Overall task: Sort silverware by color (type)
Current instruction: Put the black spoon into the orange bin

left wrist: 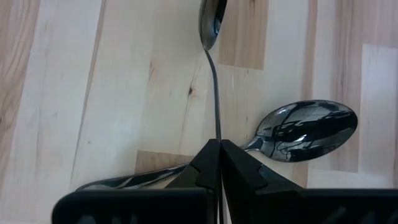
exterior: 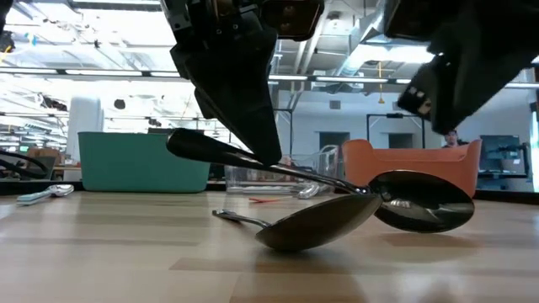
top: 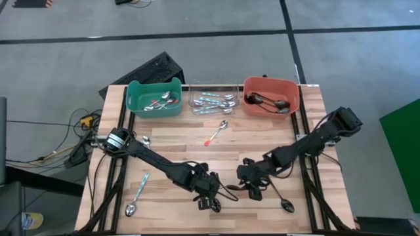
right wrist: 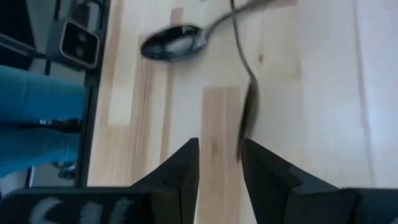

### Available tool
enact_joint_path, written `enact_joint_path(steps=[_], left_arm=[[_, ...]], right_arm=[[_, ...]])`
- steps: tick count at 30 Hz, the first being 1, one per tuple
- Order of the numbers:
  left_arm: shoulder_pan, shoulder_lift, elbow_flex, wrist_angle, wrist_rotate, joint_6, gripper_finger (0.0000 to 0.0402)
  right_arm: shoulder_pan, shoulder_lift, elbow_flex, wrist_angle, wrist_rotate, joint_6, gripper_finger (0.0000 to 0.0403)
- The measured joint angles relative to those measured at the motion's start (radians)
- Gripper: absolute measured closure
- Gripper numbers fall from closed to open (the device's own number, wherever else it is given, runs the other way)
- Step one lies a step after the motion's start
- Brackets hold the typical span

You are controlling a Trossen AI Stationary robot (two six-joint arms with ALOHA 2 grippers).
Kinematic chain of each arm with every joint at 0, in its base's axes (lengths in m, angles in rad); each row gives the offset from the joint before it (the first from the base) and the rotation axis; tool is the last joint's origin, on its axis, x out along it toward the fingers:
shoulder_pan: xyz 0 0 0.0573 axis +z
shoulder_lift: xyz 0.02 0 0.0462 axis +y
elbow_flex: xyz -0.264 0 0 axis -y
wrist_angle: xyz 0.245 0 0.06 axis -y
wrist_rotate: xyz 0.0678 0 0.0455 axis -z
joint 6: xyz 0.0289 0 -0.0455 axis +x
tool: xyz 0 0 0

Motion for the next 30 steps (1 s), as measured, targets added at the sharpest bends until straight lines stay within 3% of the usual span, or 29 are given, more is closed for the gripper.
enact_joint_path(steps=[9,30], left_arm=[[0.000,0.000,0.000,-0.001,0.002,-0.005,0.0402],[0.002,0.000,0.000,0.000,0.003,0.002,0.0402]], right_arm=[[-0.006,0.109,0.001,0.062,0.021,0.001,0.0262],[-0.024,0.175,0.001,0.108,0.036,0.017,0.0262]])
